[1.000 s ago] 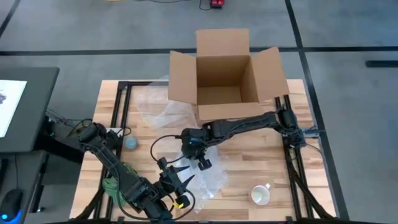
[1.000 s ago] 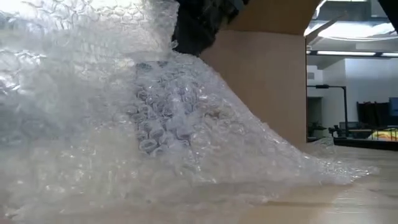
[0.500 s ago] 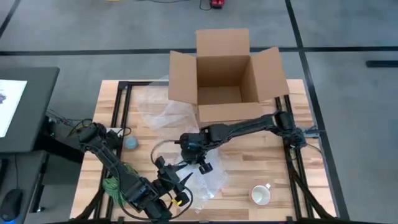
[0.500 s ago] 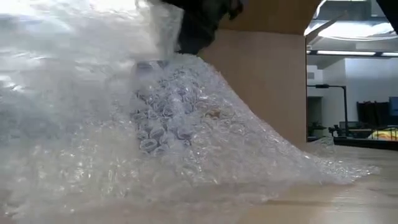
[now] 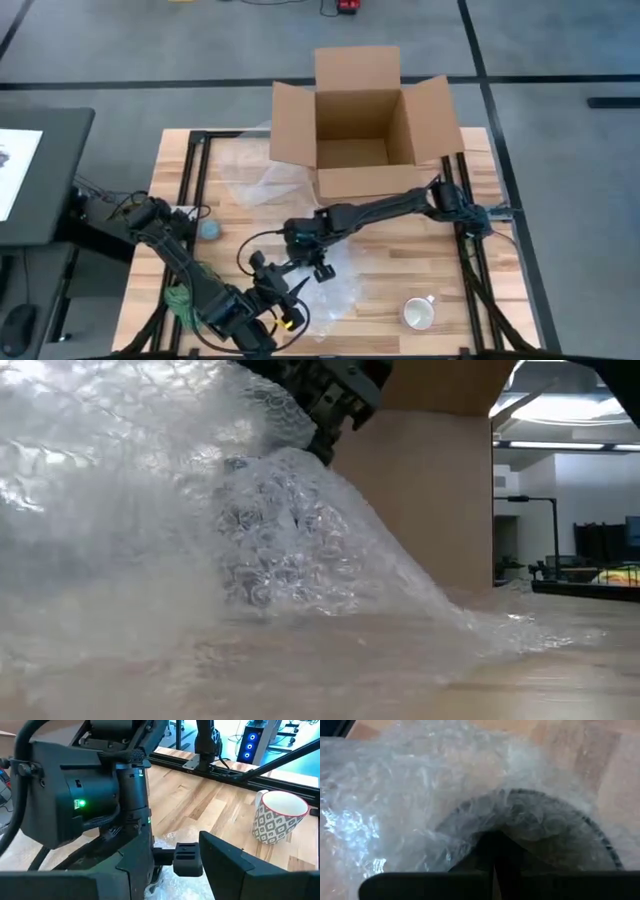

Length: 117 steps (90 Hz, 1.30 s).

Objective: Wrap mug
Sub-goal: Wrap the white blue mug with bubble wrap

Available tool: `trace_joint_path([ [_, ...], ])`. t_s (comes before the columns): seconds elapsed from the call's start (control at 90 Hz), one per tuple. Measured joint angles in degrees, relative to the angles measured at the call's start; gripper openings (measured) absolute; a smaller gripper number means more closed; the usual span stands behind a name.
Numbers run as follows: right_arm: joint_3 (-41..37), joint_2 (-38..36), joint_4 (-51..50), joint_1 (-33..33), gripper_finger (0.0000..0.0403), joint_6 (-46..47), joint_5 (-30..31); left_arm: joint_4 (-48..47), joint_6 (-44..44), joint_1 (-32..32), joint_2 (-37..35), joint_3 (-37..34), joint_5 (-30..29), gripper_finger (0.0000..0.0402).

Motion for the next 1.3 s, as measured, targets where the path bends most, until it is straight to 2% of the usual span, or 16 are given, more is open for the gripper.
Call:
trace_joint_path([
  [0.167, 2.55, -0.52, -2.76, 0.15, 0.0, 0.22, 0.02, 0.15, -0.63, 0.0, 0.0, 0.0, -0.03, 0.0148],
  [0.511, 12.81, -0.31, -12.34, 0.48, 0.0, -1.83, 0.45, 0.51, -1.88, 0.02, 0.0, 0.02, -1.25, 0.0148],
  [0.856, 22.67, -0.51, -24.27, 1.21, 0.0, -3.59, 3.26, 6.27, -1.65, 0.0, 0.0, -3.58, -1.67, 0.0148],
  [1.189, 24.17, 0.01, -20.58, 6.78, 0.0, -1.98, 3.13, 8.64, -2.03, -3.69, 0.0, -3.58, -1.16, 0.0148],
  [1.3, 22.1, -0.05, -17.81, 7.27, 0.0, -2.14, 3.17, 8.94, -1.29, -4.44, 0.0, -3.58, -1.66, 0.0148],
])
